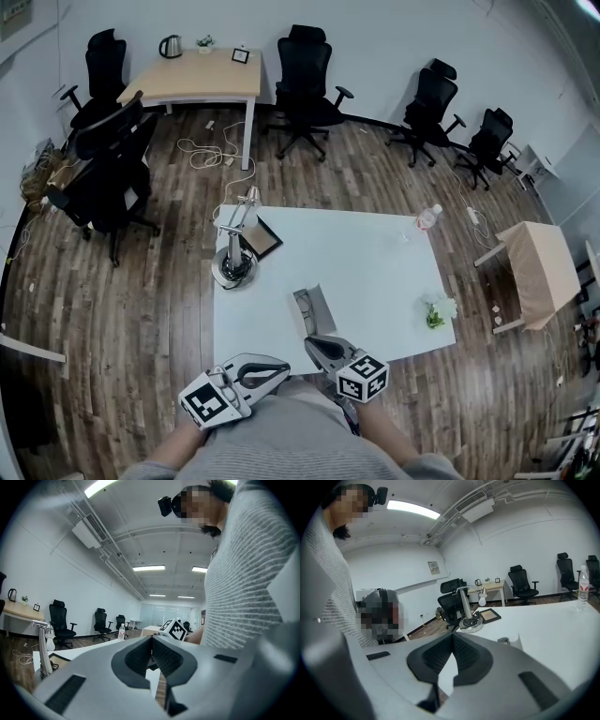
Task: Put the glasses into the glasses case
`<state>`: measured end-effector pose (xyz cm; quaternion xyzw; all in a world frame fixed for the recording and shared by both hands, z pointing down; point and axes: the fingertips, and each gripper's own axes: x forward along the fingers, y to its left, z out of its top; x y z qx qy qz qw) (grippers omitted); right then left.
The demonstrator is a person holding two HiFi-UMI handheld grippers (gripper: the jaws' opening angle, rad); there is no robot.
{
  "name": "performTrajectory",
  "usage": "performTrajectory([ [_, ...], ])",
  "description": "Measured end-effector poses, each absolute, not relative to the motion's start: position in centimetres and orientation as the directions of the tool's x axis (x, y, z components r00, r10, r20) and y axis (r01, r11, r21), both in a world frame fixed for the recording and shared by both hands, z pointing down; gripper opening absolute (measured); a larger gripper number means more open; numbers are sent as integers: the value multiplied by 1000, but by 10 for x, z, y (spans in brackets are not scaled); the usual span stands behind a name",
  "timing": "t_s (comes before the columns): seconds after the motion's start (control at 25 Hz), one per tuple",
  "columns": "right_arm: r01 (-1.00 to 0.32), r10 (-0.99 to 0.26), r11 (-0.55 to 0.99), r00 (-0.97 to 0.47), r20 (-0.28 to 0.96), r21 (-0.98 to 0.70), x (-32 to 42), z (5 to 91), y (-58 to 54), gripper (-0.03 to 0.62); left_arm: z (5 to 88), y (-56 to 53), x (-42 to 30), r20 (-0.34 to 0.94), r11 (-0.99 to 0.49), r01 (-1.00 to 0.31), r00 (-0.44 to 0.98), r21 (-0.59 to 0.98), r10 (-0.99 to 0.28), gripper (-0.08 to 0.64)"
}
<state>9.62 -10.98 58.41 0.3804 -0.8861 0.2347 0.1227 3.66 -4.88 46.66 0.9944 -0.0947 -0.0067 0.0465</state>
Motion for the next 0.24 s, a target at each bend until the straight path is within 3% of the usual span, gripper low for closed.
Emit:
performTrajectory([
  [0.24,-731,-612,603,-680,403,-318,97,589,-109,12,468,-47,38,-9,-979,-186,982,82,-187,11],
])
